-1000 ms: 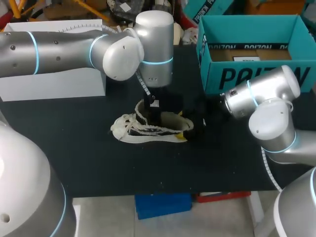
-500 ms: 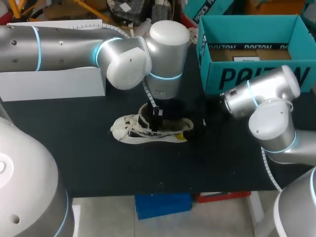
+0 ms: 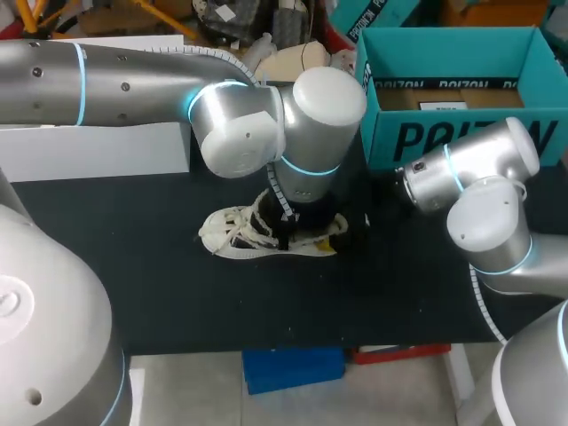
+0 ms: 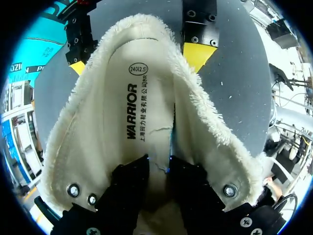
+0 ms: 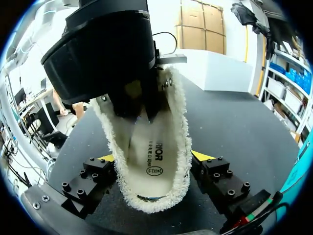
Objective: Take the shoe out of the shoebox, open the shoe tongue, remove and reinsert the insole, then place the shoe into the shoebox
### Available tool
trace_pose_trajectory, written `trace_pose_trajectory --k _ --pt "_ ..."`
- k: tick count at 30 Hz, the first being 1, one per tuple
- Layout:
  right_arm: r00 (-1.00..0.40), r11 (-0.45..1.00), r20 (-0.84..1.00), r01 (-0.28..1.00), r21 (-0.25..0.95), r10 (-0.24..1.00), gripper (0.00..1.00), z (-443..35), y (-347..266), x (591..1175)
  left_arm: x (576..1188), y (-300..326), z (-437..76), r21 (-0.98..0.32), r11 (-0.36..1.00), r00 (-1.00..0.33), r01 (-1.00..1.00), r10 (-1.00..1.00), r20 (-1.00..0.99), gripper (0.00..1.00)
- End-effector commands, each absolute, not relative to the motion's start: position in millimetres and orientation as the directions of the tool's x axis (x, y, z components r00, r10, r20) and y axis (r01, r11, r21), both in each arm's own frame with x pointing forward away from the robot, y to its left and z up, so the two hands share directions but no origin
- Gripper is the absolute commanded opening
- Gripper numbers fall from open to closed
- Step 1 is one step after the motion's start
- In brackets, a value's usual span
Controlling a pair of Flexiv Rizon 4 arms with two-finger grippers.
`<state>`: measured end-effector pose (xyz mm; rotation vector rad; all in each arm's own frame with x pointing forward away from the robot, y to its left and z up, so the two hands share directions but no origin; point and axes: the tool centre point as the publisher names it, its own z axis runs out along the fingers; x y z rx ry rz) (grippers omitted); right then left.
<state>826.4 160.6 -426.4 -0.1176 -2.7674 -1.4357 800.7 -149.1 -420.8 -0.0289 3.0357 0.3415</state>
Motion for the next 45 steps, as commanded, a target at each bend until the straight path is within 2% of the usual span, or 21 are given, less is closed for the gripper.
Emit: trace_pose_trajectory --k 1,4,6,9,12,16,20,21,23,31,32,33,39,45 --pt "-0.997 0.577 0.056 0.08 0.813 0.059 0.0 -427 160 828 791 -148 -437 0.234 0.97 -0.985 -0.06 -0.02 -0.171 0.24" --pt "-0.997 0.577 0.056 0.08 0.813 0.059 0.0 -427 160 828 793 -147 -439 0.246 0.964 -0.97 -0.096 -0.035 -0.24 0.2" --pt "-0.997 0.577 0.056 0.08 0.813 0.059 0.0 -427 160 828 797 -145 -438 0.243 0.963 -0.958 -0.118 -0.046 -0.283 0.23" --pt "-0.997 0.577 0.056 0.08 0.813 0.059 0.0 -427 160 828 802 -144 -436 0.234 0.962 -0.939 -0.142 -0.056 -0.34 0.22" --pt "-0.997 0.577 0.056 0.08 0.813 0.059 0.0 -427 160 828 809 -140 -436 0.214 0.962 -0.923 -0.168 -0.078 -0.376 0.15" --pt "-0.997 0.577 0.056 0.08 0.813 0.059 0.0 -427 160 828 819 -137 -431 0.171 0.964 -0.899 -0.204 -0.116 -0.422 0.1" --pt "-0.997 0.577 0.056 0.08 0.813 0.059 0.0 -427 160 828 828 -135 -421 0.112 0.969 -0.881 -0.221 -0.149 -0.449 0.12" --pt "-0.997 0.577 0.056 0.08 0.813 0.059 0.0 -427 160 828 829 -135 -419 0.101 0.97 -0.877 -0.221 -0.153 -0.456 0.15" --pt "-0.997 0.577 0.056 0.08 0.813 0.059 0.0 -427 160 828 833 -137 -420 0.092 0.972 -0.875 -0.218 -0.153 -0.458 0.19" --pt "-0.997 0.577 0.056 0.08 0.813 0.059 0.0 -427 160 828 834 -139 -435 0.066 0.978 -0.905 -0.199 -0.158 -0.395 0.16" --pt "-0.997 0.577 0.056 0.08 0.813 0.059 0.0 -427 160 828 834 -140 -437 0.074 0.978 -0.907 -0.196 -0.152 -0.392 0.11" --pt "-0.997 0.577 0.056 0.08 0.813 0.059 0.0 -427 160 828 832 -141 -442 0.082 0.98 -0.917 -0.18 -0.137 -0.375 0.0" --pt "-0.997 0.577 0.056 0.08 0.813 0.059 0.0 -427 160 828 827 -144 -446 0.099 0.982 -0.927 -0.16 -0.115 -0.356 0.0" --pt "-0.997 0.577 0.056 0.08 0.813 0.059 0.0 -427 160 828 821 -146 -425 0.072 0.995 -0.955 -0.063 -0.039 -0.294 0.0"
